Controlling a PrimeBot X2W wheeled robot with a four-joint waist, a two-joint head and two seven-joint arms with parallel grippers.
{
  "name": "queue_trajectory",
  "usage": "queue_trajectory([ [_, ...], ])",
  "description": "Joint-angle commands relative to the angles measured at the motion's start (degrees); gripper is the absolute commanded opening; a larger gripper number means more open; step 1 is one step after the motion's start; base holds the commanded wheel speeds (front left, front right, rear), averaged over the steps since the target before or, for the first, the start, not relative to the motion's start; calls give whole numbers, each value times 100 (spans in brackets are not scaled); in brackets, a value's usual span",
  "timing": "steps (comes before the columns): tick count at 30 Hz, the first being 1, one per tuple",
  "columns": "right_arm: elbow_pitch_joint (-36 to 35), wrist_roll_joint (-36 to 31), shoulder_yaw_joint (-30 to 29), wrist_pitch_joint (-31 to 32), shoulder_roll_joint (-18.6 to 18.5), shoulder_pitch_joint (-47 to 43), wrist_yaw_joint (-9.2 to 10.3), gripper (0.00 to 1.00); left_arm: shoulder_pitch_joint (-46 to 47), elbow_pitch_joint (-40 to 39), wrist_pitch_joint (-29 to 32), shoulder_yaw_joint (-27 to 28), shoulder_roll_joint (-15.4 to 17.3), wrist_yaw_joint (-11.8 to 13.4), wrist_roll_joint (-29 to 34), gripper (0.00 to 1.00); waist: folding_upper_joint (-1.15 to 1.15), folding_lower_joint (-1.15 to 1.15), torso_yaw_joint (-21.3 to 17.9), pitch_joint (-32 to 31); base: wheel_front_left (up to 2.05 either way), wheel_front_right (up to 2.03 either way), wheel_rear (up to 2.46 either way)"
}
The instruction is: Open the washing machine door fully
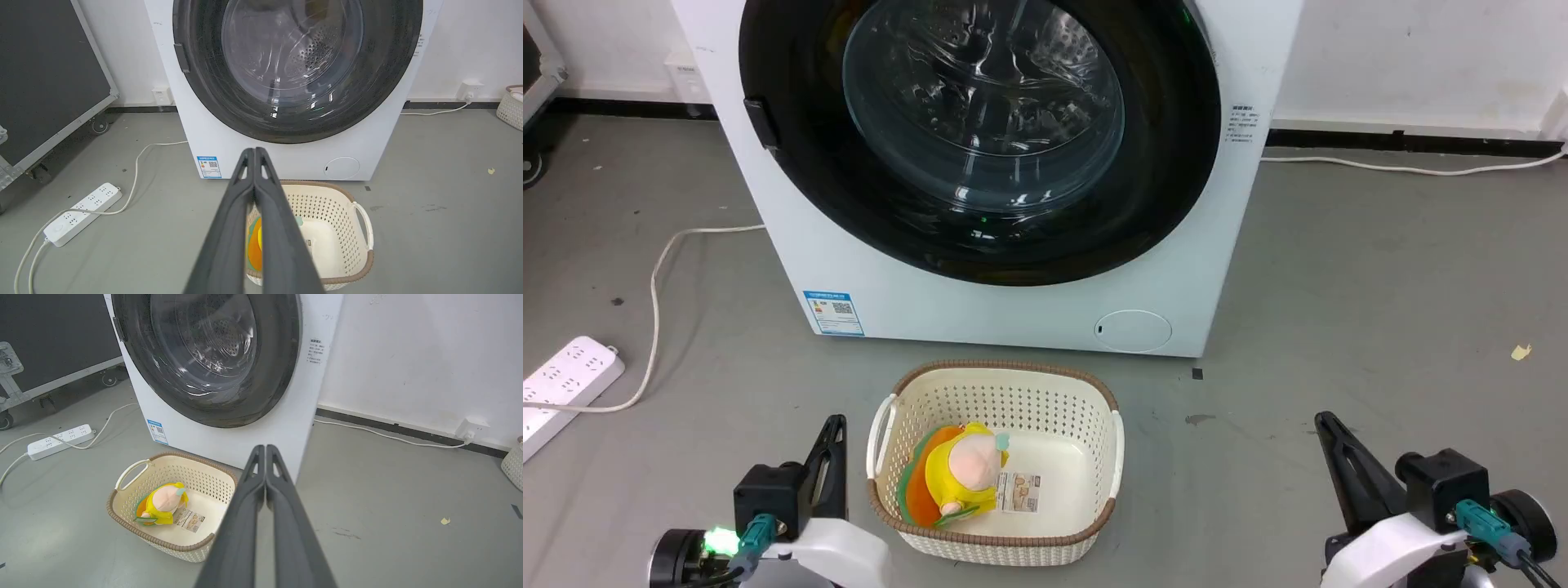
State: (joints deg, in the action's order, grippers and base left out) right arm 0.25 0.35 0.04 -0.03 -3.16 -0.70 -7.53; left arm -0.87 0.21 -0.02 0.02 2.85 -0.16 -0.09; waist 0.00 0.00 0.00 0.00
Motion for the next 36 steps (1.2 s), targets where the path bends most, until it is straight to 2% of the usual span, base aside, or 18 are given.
queue_trajectory([
  [1,-25,-35,-4,3,28,70,4,0,87,-21,2,-2,3,16,9,0,0,0,0,0,0,0,0],
  [36,-25,-35,-4,3,28,70,4,0,87,-21,2,-2,3,16,9,0,0,0,0,0,0,0,0],
])
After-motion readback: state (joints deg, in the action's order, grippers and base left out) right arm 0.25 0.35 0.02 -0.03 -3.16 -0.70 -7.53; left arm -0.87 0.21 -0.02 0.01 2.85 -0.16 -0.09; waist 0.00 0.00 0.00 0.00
